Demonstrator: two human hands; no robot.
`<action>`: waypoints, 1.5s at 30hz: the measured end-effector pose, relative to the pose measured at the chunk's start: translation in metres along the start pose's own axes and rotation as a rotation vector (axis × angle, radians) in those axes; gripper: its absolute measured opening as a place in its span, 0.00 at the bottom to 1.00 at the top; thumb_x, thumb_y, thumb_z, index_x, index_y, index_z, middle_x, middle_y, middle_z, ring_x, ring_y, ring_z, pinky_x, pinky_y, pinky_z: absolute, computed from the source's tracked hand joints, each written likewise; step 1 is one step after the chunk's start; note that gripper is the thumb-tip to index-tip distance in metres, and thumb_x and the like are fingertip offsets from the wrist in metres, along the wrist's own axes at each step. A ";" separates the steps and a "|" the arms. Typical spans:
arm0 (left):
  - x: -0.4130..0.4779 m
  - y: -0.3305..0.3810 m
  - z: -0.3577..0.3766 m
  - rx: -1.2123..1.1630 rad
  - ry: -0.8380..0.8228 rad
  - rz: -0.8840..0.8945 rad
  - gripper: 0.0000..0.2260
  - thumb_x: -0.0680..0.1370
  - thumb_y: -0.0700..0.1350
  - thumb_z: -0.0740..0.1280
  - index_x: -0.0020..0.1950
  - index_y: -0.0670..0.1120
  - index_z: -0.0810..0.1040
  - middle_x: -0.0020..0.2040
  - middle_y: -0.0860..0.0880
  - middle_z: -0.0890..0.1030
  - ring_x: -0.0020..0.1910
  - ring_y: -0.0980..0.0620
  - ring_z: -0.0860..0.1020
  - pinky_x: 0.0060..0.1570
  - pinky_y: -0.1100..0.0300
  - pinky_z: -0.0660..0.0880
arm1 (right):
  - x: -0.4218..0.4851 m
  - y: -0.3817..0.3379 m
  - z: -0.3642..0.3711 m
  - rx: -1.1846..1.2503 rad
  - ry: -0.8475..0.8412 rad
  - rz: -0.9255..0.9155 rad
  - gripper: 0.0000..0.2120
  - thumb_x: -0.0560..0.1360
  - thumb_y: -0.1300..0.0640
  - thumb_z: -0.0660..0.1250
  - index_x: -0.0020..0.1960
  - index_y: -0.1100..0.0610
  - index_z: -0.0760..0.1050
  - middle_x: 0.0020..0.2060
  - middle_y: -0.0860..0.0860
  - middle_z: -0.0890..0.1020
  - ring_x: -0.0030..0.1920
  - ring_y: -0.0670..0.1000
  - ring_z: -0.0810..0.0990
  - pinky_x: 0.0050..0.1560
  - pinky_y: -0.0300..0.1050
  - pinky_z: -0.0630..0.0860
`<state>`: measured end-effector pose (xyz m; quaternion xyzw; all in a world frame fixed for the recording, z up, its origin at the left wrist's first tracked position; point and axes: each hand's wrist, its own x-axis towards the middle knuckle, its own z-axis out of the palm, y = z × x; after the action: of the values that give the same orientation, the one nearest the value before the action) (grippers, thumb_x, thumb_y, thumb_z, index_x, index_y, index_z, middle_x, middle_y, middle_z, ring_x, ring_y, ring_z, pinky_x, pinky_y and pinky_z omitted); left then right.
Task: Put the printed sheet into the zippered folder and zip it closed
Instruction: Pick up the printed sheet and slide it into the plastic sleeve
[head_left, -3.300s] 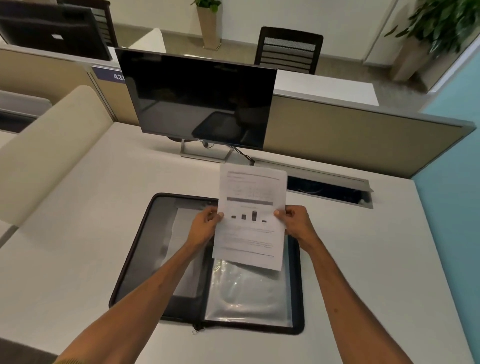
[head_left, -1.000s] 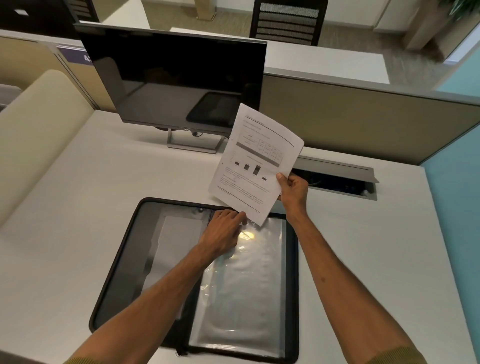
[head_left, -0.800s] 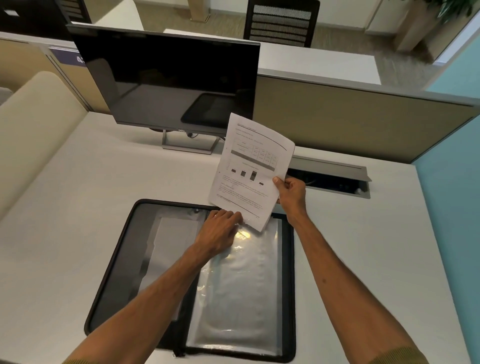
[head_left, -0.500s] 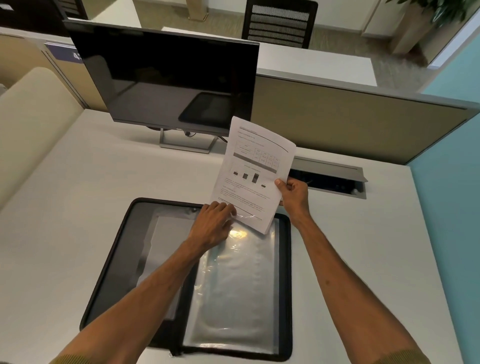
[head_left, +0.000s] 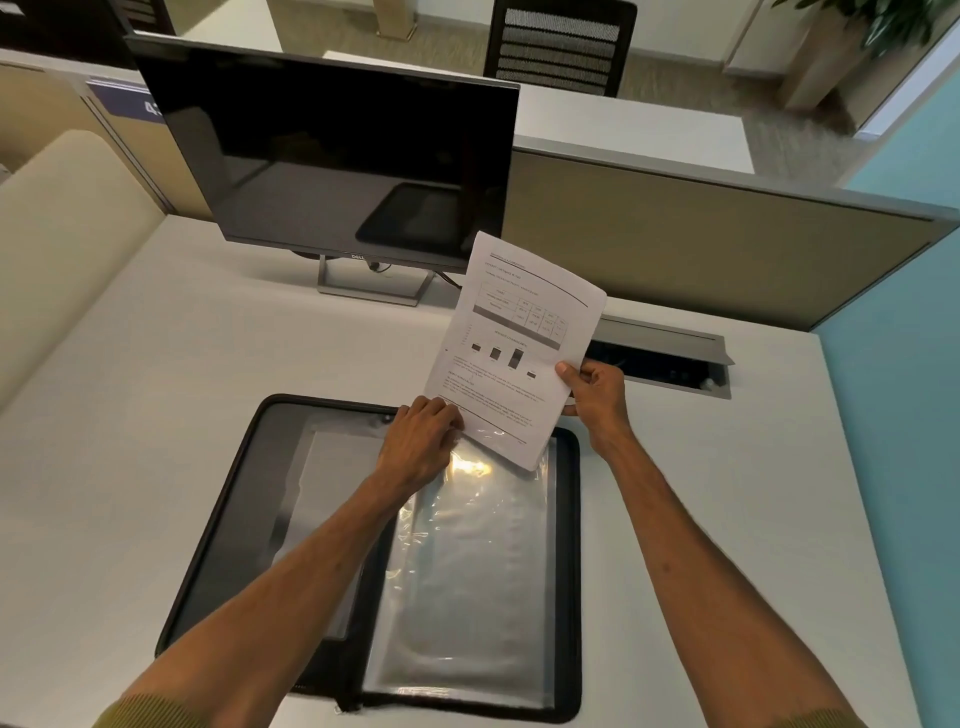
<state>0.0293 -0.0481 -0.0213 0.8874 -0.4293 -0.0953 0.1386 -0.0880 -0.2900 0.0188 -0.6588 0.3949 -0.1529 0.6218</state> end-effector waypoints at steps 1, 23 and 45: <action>0.000 0.000 0.000 0.003 -0.001 0.001 0.09 0.85 0.51 0.67 0.62 0.51 0.79 0.65 0.53 0.80 0.65 0.50 0.75 0.68 0.53 0.73 | 0.000 0.000 -0.001 0.000 -0.004 0.001 0.07 0.83 0.58 0.70 0.61 0.55 0.80 0.50 0.44 0.87 0.48 0.45 0.88 0.46 0.49 0.88; 0.006 -0.031 -0.016 -0.021 -0.034 -0.156 0.10 0.85 0.50 0.67 0.63 0.47 0.80 0.69 0.48 0.73 0.66 0.48 0.74 0.68 0.49 0.75 | 0.016 -0.006 -0.004 -0.135 -0.109 0.000 0.13 0.82 0.57 0.71 0.66 0.57 0.80 0.48 0.42 0.86 0.45 0.42 0.88 0.45 0.50 0.88; 0.007 -0.026 -0.016 0.052 -0.121 -0.017 0.13 0.83 0.53 0.69 0.66 0.53 0.78 0.71 0.50 0.71 0.70 0.48 0.72 0.72 0.49 0.72 | 0.016 -0.001 0.006 -0.240 -0.274 0.059 0.12 0.82 0.58 0.71 0.64 0.60 0.81 0.53 0.49 0.86 0.49 0.46 0.87 0.52 0.51 0.86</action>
<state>0.0574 -0.0356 -0.0150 0.8869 -0.4316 -0.1389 0.0886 -0.0734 -0.2975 0.0140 -0.7311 0.3410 0.0046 0.5910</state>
